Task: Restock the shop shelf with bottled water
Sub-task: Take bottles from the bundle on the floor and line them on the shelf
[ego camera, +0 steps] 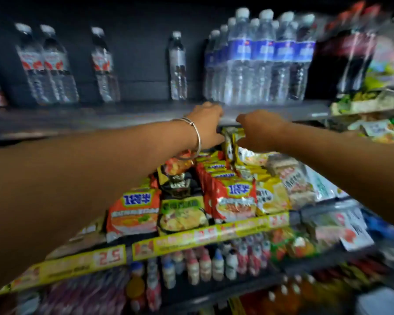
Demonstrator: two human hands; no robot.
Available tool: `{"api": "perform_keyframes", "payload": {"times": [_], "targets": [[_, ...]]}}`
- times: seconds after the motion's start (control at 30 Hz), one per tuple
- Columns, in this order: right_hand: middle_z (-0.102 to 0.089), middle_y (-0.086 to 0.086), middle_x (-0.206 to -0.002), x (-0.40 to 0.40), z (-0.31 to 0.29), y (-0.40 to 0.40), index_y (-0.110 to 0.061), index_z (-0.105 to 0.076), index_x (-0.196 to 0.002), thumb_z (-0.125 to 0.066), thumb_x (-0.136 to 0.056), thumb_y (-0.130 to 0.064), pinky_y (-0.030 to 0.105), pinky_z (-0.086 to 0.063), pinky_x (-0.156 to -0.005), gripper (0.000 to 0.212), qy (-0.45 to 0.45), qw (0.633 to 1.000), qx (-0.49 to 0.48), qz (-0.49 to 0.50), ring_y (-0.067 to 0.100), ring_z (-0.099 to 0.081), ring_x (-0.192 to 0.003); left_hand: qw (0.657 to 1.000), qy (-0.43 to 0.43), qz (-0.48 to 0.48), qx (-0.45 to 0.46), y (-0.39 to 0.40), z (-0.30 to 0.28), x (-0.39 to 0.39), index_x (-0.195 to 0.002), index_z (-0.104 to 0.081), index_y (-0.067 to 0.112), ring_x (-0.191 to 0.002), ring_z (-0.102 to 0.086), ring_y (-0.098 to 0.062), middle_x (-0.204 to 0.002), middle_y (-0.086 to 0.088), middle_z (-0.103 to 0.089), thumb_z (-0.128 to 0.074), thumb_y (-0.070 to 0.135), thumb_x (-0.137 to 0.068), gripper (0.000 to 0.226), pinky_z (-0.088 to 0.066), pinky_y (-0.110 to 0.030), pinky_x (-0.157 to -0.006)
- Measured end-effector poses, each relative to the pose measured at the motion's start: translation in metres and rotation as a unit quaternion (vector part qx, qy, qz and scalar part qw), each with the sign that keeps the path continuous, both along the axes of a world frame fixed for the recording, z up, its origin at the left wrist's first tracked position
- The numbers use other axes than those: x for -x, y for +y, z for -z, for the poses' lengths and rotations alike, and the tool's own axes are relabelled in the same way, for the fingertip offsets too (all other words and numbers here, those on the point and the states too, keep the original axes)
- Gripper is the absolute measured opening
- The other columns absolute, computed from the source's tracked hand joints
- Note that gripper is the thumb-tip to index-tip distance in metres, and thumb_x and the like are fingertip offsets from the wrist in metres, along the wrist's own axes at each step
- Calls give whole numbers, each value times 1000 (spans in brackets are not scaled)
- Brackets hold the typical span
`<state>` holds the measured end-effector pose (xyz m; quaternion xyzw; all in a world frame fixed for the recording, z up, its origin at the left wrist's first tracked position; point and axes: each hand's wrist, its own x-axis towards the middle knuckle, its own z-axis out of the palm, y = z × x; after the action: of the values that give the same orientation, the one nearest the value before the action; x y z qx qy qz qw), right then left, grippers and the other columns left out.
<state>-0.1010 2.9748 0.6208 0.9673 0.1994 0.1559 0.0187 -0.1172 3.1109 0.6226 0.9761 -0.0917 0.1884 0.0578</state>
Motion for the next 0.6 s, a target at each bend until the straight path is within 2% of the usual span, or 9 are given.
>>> {"api": "perform_keyframes", "payload": {"times": [0.13,0.27,0.37,0.47,0.6], "targets": [[-55,24,-123,3,68,-72,-4,-52,-122,-57,-88,-20,40,-47,-90,38,48,998,4,43,39,-54,-114,999,33,20,13,-65,66,-5,-128,-44,11,-124,-42,-33,-133,-15,-41,-65,24,-81,52,-38,-45,-102],[-58,26,-117,4,155,-130,1,-56,-115,-57,-85,-12,41,-48,-88,32,112,990,6,88,40,-57,-109,992,104,70,0,-126,154,-16,-130,-41,13,-128,-38,-31,-136,-12,-38,-63,22,-83,53,-37,-44,-102],[-58,25,-119,2,224,-160,0,-56,-119,-53,-86,-8,41,-48,-90,34,168,980,12,108,39,-56,-111,980,166,110,-7,-160,222,-21,-130,-41,14,-127,-38,-30,-137,-11,-37,-60,19,-86,48,-37,-42,-100],[-56,22,-121,4,295,-179,-2,-56,-120,-52,-86,-6,41,-47,-88,34,238,964,7,123,38,-54,-113,963,230,142,-11,-179,292,-22,-127,-44,8,-122,-41,-31,-133,-16,-38,-57,17,-87,44,-38,-36,-95],[-58,18,-119,6,395,-190,-5,-57,-116,-53,-87,-7,43,-51,-88,29,314,938,-29,141,35,-57,-110,938,312,149,-7,-183,389,-25,-127,-44,10,-119,-45,-33,-131,-14,-41,-58,19,-86,45,-42,-38,-94]]}}
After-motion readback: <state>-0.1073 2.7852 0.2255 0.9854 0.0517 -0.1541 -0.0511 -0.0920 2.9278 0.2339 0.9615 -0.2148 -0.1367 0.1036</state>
